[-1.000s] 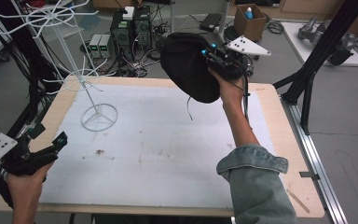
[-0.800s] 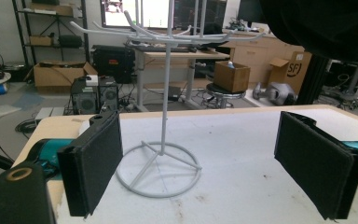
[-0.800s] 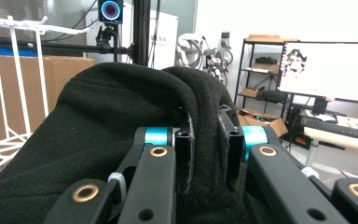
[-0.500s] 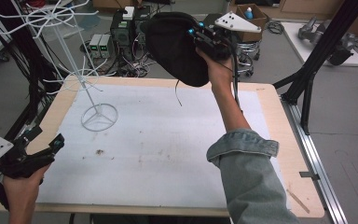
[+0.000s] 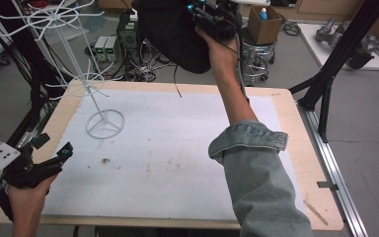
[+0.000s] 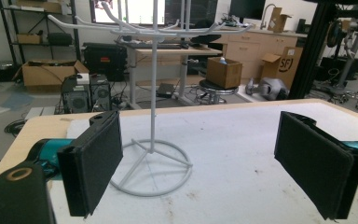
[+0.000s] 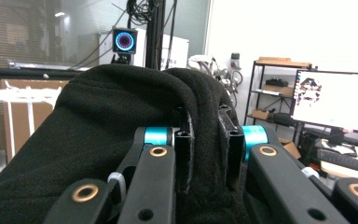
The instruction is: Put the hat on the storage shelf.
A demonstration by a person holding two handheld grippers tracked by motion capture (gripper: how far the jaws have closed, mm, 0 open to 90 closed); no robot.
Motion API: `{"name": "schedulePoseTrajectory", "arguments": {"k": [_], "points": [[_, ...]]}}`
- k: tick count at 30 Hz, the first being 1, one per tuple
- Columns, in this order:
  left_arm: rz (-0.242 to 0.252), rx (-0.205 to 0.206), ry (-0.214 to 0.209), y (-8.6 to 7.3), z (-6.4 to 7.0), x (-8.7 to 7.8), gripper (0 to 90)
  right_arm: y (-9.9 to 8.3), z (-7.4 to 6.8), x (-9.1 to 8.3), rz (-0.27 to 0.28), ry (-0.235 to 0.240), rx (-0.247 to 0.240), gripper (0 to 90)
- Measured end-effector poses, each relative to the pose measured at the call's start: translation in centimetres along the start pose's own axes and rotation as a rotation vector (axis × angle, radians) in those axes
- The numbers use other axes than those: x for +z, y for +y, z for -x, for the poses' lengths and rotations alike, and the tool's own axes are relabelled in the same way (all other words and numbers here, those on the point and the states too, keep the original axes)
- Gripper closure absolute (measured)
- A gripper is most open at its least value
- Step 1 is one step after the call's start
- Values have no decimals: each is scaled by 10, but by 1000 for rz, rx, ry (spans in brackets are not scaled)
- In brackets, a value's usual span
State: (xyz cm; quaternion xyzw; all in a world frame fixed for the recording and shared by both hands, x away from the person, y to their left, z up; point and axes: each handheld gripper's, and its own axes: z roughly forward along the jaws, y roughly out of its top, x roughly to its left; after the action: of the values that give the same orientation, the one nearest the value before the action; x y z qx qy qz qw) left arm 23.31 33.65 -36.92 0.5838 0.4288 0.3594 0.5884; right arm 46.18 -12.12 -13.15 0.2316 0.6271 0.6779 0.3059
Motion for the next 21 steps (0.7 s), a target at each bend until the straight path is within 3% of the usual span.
{"name": "schedulePoseTrajectory", "arguments": {"k": [13,21], "points": [[8,-8,4,1,-2,-3,154,20,-18,29,22,28,10,802],[12,-16,8,1,-3,-4,154,23,-25,49,39,39,54,801]]}}
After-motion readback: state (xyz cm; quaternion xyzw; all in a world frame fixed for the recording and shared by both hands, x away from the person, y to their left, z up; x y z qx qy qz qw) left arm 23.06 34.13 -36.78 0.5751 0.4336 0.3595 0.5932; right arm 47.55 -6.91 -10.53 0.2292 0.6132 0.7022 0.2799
